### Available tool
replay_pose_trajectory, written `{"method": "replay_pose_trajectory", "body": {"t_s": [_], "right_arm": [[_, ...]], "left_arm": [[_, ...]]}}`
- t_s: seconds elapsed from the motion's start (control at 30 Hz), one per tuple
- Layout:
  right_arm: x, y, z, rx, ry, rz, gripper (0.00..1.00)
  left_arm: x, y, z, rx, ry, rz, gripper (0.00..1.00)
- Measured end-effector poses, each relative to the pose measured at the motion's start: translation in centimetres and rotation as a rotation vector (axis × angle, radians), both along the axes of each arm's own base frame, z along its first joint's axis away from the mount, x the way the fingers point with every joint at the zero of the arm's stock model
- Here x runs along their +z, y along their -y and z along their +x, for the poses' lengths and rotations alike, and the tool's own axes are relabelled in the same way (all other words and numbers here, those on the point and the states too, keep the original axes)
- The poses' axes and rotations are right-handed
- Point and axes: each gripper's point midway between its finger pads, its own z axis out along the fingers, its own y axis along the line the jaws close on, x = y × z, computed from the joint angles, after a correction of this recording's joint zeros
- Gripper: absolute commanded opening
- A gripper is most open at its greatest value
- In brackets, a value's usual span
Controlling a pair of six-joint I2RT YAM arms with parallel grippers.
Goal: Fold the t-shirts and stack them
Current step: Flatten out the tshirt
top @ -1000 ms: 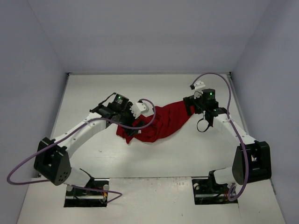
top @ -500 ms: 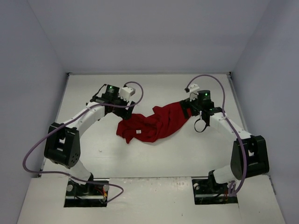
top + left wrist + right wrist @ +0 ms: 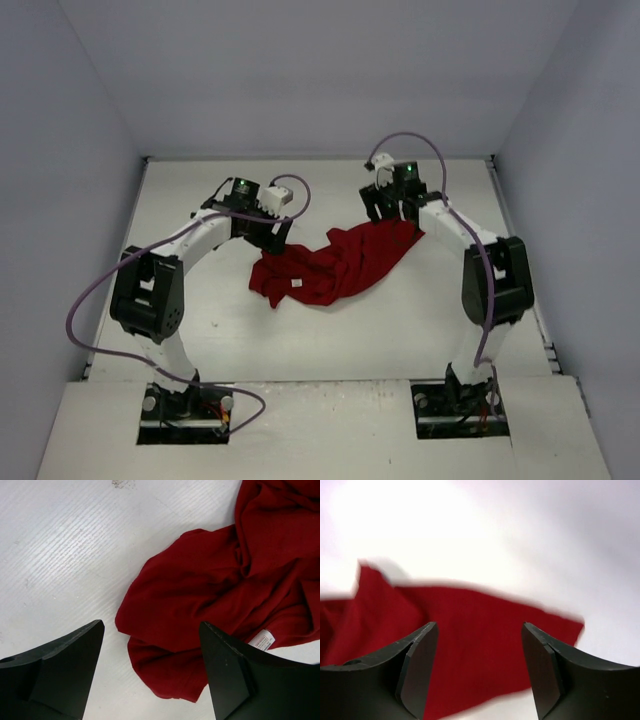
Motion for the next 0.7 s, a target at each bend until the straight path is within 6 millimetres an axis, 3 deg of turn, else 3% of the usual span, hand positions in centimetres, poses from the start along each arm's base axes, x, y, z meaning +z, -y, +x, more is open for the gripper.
{"method": "replay_pose_trajectory", "body": {"t_s": [0.07, 0.17, 0.3, 0.43, 0.57, 0.7], "right_arm": [[0.7, -2.3, 1.7, 0.023, 0.016, 0.036, 0.52], [0.3, -5.8, 2.4, 0.069, -0.004, 0.074, 0.47], [-3.7, -9.7, 1.5, 0.125, -0.106, 0.072, 0.40], [-8.7, -11.6, -0.6, 0.161, -0.225, 0.021, 0.38], [-8.1, -13.2, -0.7, 0.186, -0.204, 0.004, 0.30], [-9.0, -13.4, -1.0, 0.200, -0.209, -0.032, 0.06]], "left_arm": [[0.0, -0.2, 0.1, 0.001, 0.004, 0.004, 0.79], [0.2, -1.0, 0.1, 0.017, 0.013, 0.011, 0.86], [0.8, -2.9, 0.0, 0.067, 0.034, 0.021, 0.95], [1.3, -5.1, 0.2, 0.133, 0.048, 0.018, 0.96], [1.1, -6.8, 0.4, 0.181, 0.042, 0.020, 0.96], [0.9, -7.3, 0.4, 0.196, 0.039, 0.023, 0.96]]}}
